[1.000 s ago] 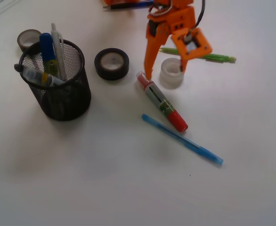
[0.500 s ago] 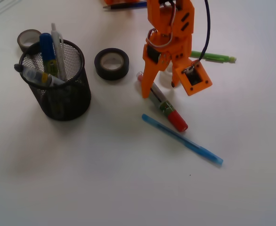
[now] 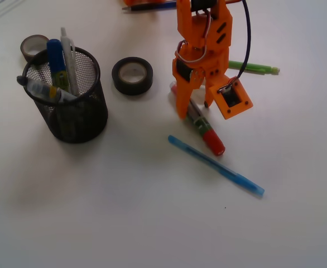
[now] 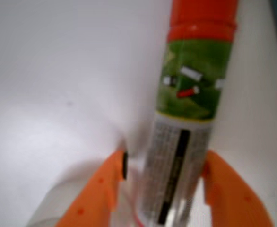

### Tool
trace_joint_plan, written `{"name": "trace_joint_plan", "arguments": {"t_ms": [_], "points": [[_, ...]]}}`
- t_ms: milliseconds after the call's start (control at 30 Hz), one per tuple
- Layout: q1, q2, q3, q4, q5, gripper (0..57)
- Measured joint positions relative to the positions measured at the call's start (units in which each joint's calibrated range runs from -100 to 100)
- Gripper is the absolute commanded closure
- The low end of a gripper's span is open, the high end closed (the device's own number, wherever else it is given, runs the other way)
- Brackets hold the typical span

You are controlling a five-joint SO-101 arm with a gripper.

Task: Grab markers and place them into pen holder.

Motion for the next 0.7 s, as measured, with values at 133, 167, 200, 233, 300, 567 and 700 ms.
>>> {"name": "trace_joint_plan", "arguments": {"t_ms": [133,167,200,233,300,567,700], "points": [[0.15,0.0,0.0,0.0,-0.1,57.0],[0.07,0.0,0.0,0.0,0.1,57.0],[0.07,0.0,0.0,0.0,0.39,57.0],[0.07,0.09,-0.27,0.0,0.73,57.0],[0.07,0.09,-1.17,0.0,1.12,57.0],[0.15,-6.36,-17.43,3.89,4.79,57.0],[4.14,-16.2,-23.27,8.38,5.52,57.0]]}}
